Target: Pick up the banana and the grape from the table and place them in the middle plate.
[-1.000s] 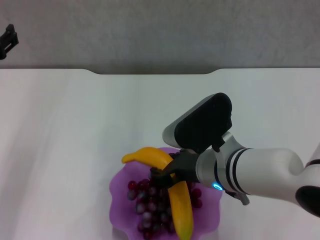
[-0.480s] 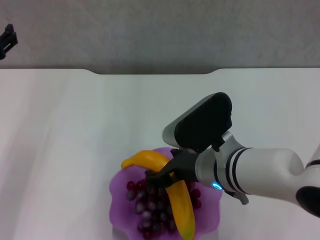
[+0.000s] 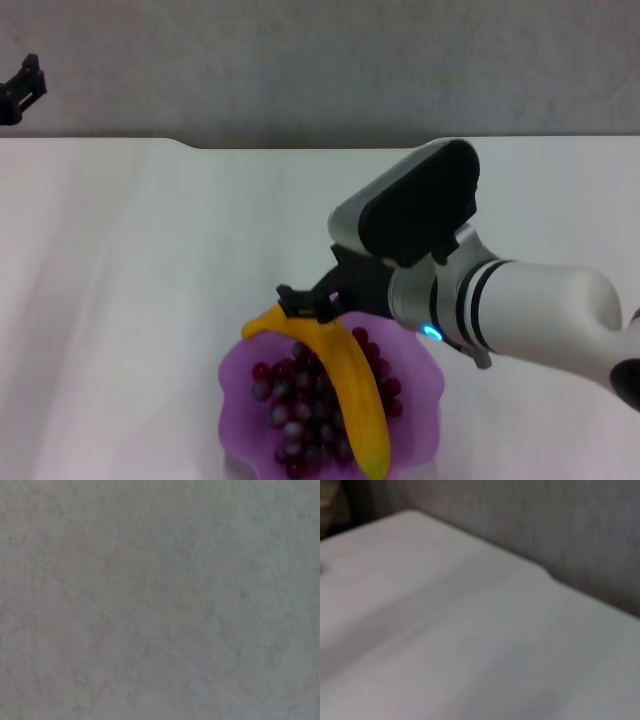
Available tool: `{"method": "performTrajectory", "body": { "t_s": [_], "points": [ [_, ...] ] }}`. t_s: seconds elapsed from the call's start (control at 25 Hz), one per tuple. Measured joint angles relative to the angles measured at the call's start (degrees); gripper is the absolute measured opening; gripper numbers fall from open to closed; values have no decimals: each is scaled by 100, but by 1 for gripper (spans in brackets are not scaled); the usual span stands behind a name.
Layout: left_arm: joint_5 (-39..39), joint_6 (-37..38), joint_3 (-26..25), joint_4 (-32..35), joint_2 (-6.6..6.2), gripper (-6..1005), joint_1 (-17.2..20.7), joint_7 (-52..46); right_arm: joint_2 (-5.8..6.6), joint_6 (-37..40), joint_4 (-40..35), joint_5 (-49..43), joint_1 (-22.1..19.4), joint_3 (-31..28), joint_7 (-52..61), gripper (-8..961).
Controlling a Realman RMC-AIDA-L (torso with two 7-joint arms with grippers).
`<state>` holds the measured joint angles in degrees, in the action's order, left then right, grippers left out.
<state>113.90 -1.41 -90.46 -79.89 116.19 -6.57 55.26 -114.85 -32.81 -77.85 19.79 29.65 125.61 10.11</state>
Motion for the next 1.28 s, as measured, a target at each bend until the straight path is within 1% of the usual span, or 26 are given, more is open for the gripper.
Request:
{"method": "performTrajectory", "body": {
  "t_s": [0.2,0.28,0.32,0.52,0.64,0.68,0.76,0.96,1.08,1.28],
  "points": [
    [-8,-98,131,-48,-3,877,0,2,7,361,-37,-24,-19,-124,0,876],
    [-11,-293,178,-130,-4,877,-22,3,-2,782,67,-58,-102,-326,10,876],
    [-27,-482,199,-199,-5,877,-53,3,-2,782,67,-58,-102,-326,10,876],
    [-228,-1199,211,-329,-11,877,-207,6,-25,1600,527,-55,-340,-967,67,876],
    [-341,-1344,212,-332,-17,878,-240,30,-26,1824,634,-49,-568,-1361,99,874],
    [-628,-1490,213,-333,-24,878,-255,184,-24,1911,674,-48,-669,-1541,108,874],
    [-904,-1577,205,-335,-23,878,-257,412,-22,2064,783,-47,-831,-1863,113,872],
    [-1702,-1741,177,-296,-16,878,-235,1088,-24,2613,1114,-52,-1164,-2383,115,868],
    [-1961,-1748,195,-252,-6,877,-215,1472,-28,2852,1249,-54,-1322,-2573,122,867],
    [-1988,-1727,262,-243,7,877,-184,1815,-35,3202,1445,-49,-1493,-2834,130,866]
  ]
}}
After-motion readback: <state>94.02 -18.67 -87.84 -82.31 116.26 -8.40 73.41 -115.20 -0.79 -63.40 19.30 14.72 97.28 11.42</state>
